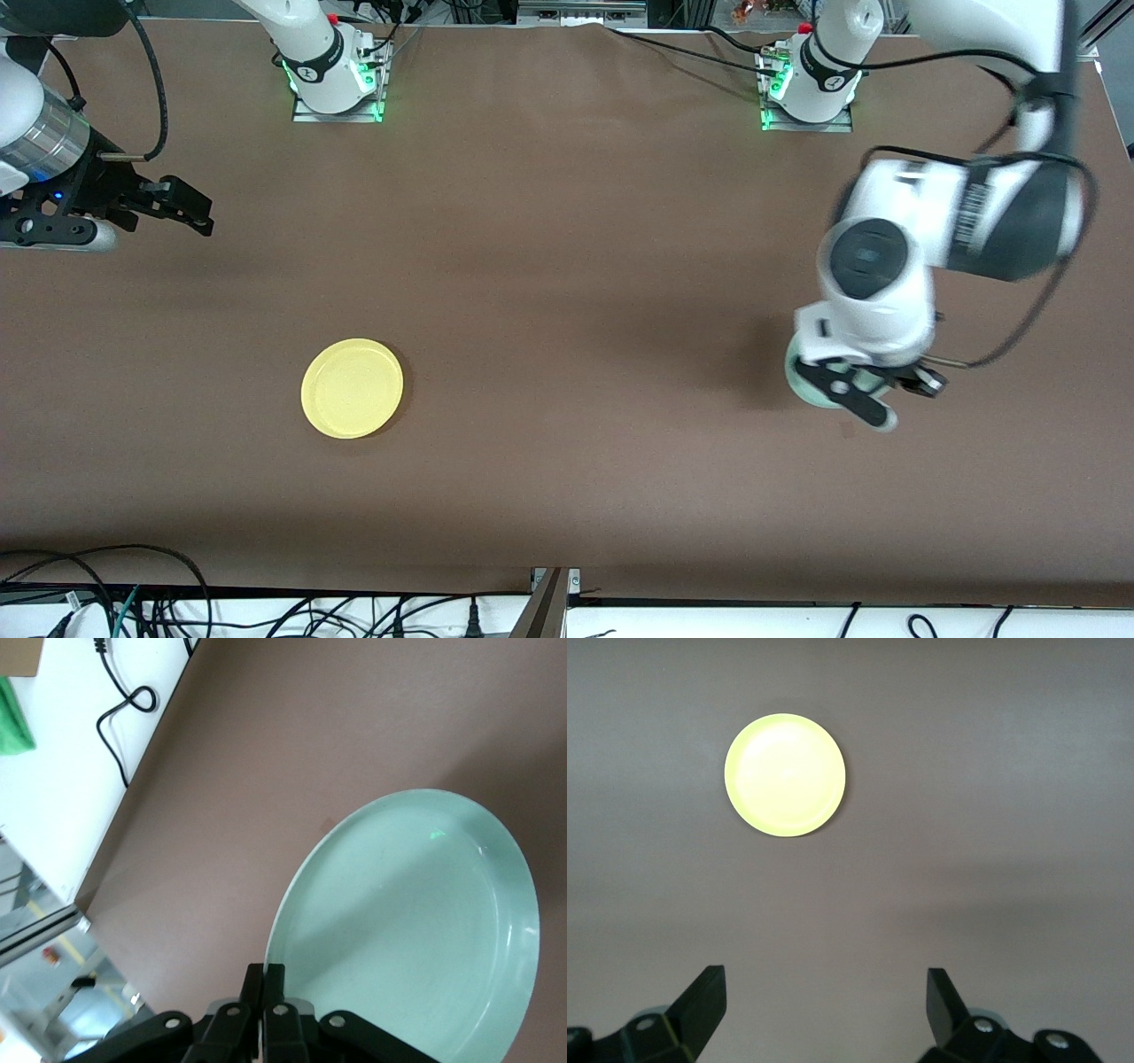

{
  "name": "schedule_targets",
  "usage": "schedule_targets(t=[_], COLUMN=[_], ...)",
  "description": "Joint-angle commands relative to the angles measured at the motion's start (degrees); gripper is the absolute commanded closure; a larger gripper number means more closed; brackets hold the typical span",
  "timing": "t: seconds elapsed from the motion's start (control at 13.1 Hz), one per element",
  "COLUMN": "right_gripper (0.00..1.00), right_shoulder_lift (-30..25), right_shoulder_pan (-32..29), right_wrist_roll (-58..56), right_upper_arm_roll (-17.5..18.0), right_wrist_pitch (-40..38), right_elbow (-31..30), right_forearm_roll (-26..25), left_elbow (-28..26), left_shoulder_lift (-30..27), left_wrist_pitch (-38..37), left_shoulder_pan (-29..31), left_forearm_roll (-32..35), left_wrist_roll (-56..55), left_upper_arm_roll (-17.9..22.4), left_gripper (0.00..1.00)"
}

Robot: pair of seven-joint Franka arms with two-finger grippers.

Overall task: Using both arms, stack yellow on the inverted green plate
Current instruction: 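Lift the green plate with the left gripper, flipping it on edge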

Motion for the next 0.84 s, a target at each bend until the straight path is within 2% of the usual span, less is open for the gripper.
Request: schedule_targets(t=[0.0,0.23,0.38,0.69,0.76], right_gripper=[0.00,0.00,0.00,0.00,0.00], right_shoulder_lift=[-0.86,-1.12,-1.30,-1.30,-1.39], right_shoulder_pan=[0.03,0.03,0.03,0.03,0.03], right_wrist_roll=[0.05,-0.13,-0.21,-1.44,-1.44], right_upper_arm_roll=[0.14,0.14,0.05,0.05,0.05], right_wrist_pitch=[0.65,0.47,0.38,0.47,0.12], right_elbow=[-1.59,-1.86,-1.77,-1.42,-1.42], right_forearm_roll=[0.02,0.02,-0.07,0.02,0.02], left_elbow=[1.50,3.17,5.62,8.27,8.27], left_shoulder_lift=[2.84,7.23,12.31,18.31,20.06], left_wrist_pitch=[-6.21,-9.47,-14.74,-19.93,-21.34], left_shoulder_pan=[-9.04,-16.17,-22.75,-30.85,-33.92], left_forearm_roll=[7.82,14.44,20.40,21.57,21.57], left_wrist_roll=[-9.89,-15.95,-25.95,-38.81,-40.49], left_upper_arm_roll=[1.55,1.99,2.60,3.83,5.58], left_gripper=[1.00,1.00,1.00,1.00,1.00])
